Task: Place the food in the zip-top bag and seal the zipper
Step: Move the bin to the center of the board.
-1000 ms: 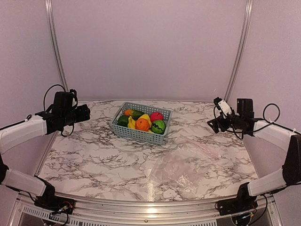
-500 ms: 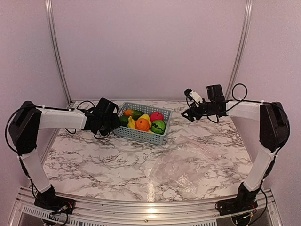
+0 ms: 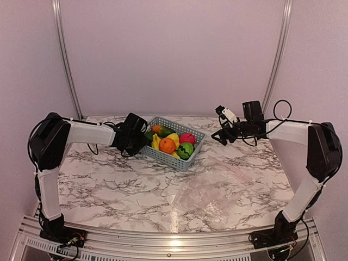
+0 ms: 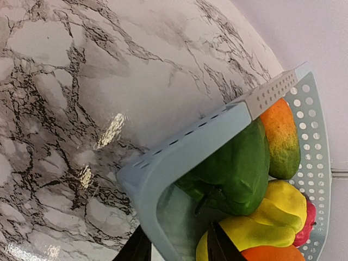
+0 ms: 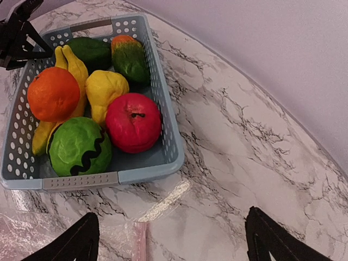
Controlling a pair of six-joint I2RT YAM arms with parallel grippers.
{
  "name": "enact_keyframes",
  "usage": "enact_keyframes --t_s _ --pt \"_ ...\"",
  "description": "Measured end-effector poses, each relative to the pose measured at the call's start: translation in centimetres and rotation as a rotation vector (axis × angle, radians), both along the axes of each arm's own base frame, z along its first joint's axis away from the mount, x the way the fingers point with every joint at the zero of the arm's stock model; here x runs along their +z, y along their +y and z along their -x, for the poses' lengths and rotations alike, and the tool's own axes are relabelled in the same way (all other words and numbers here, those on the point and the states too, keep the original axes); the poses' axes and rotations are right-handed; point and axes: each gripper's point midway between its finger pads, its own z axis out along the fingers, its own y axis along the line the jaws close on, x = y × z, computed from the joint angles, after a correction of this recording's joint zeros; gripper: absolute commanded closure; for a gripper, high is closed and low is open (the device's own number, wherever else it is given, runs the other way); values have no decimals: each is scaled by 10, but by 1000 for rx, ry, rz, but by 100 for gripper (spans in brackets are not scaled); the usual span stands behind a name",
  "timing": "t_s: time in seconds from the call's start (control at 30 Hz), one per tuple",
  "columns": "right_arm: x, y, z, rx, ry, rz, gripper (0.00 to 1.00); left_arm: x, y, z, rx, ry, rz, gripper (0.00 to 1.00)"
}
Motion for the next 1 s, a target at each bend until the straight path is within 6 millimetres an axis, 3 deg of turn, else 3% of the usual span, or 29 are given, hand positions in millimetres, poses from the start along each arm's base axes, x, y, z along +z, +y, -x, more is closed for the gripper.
enact_keyframes --t_s 0.3,0.6,0.7,0.83,1.0 --pt "-1 1 2 17 -1 2 10 5 18 -5 -85 -6 -86 80" --pt "-6 -1 6 37 13 5 11 5 94 -5 -128 31 -208 100" --pt "-11 -6 9 40 33 19 14 6 111 -6 -173 35 -248 100" --pt "-21 -22 17 27 83 66 21 8 117 -6 -250 32 -288 100" --pt "-32 -64 33 -14 176 128 30 8 111 -3 -354 29 -320 100"
